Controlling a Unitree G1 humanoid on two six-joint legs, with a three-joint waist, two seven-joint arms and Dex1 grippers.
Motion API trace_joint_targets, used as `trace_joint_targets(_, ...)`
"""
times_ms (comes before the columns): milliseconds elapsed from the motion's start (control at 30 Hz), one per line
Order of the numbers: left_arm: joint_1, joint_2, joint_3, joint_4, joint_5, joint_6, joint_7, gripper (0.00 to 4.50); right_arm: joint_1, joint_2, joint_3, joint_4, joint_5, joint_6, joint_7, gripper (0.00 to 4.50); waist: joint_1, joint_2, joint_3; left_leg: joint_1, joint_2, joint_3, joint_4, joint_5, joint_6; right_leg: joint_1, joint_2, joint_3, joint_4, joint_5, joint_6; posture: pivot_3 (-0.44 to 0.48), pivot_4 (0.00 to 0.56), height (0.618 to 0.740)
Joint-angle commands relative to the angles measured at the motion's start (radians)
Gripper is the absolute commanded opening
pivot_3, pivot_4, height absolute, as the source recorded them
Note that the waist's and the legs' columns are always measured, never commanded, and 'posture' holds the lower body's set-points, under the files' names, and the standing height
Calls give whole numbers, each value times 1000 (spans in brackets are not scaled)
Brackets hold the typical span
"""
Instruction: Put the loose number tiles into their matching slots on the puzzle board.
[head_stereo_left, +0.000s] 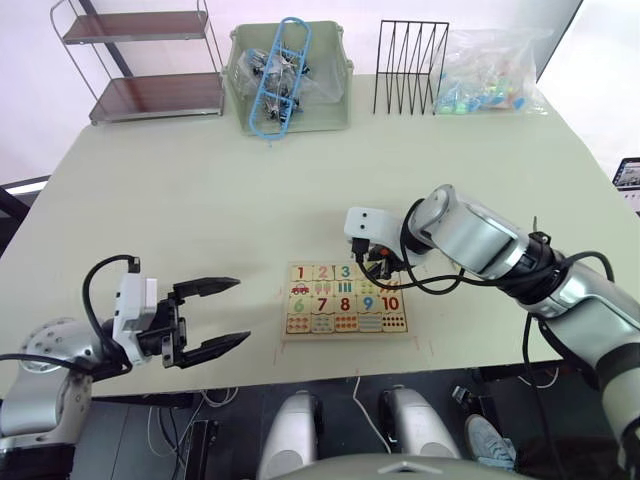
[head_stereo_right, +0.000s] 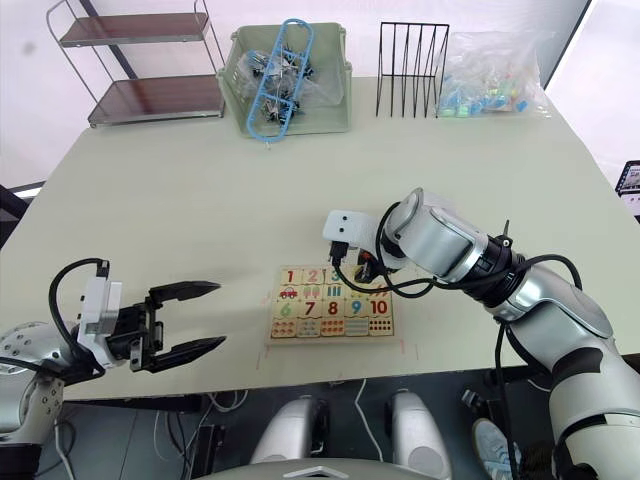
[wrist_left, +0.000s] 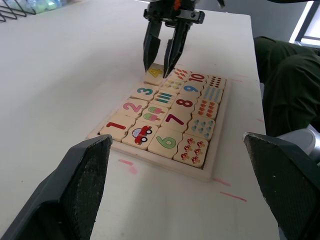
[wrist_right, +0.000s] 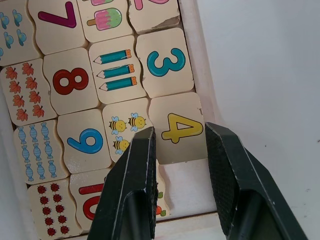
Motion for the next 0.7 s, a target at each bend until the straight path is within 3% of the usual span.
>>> trace_joint_targets(33, 10, 0, 20, -45, -23, 3, 11, 4500, -24, 3, -1, -17, -7, -14, -1, 857, 0, 0, 0, 0, 0, 0, 0, 0, 0, 0, 0, 0, 0, 0, 0, 0, 150, 740)
trace_joint_targets(700, -5, 10, 13, -115, -41, 67, 66, 4500, -14, 6, 16, -4, -23, -52, 3, 857, 0, 0, 0, 0, 0, 0, 0, 0, 0, 0, 0, 0, 0, 0, 0, 0, 150, 740)
